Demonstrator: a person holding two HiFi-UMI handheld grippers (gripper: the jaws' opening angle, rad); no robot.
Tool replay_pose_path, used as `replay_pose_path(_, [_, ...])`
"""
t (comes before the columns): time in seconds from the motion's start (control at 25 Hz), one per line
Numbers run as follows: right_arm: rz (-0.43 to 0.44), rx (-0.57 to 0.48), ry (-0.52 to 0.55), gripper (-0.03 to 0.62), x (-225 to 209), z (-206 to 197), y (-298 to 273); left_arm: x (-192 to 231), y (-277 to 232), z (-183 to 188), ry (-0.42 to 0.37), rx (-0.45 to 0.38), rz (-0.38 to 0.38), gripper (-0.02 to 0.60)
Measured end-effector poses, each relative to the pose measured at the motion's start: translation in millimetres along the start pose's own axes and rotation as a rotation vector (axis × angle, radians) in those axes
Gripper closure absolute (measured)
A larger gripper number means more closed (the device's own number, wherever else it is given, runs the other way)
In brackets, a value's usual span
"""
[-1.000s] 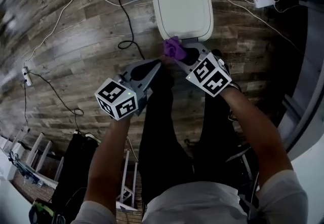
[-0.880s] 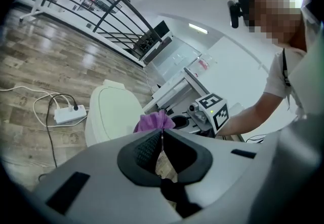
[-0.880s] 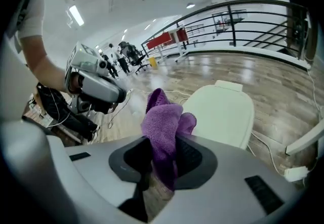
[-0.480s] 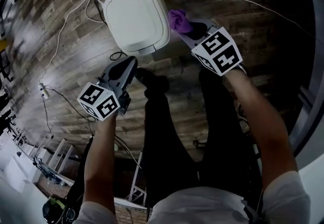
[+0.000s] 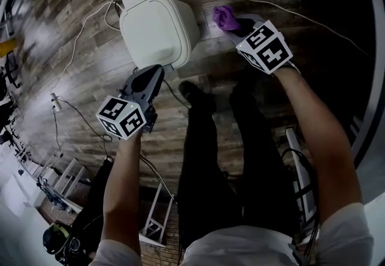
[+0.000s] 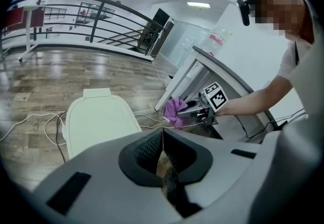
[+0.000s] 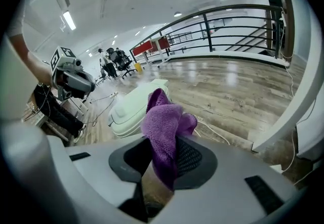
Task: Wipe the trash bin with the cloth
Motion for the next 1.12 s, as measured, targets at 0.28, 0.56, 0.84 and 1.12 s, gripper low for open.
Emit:
replay_pose_path(0.28, [-0.032, 0.022, 0.070, 0.484, -8, 47, -41, 23, -5, 6, -0.018, -0.012, -0.039, 0.577])
replay_pose_path(0.56, [-0.050, 0.063, 0.091, 0.484, -4, 76, -83, 37, -13, -2, 0.005, 0.036, -0.131, 0.577])
replay_pose_path(0.84, [0.037, 0.151, 0.216, 0.484, -33, 82, -130, 54, -46, 2, -0.005, 0.175, -0.108, 0.577])
replay_pose_path(1.12, [0.098, 0.193, 0.317, 0.484, -56, 102, -174, 63, -74, 19, -0.068, 0.267, -0.090, 0.577])
Point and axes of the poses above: the fingertips, and each gripper's own axes: y backward along the fingers, x to its left, z out of its top, the point moved 7 cm from there along y, backward along the fingers, and after that the axes turned 12 degrees about -y, right-handed, at the moved point
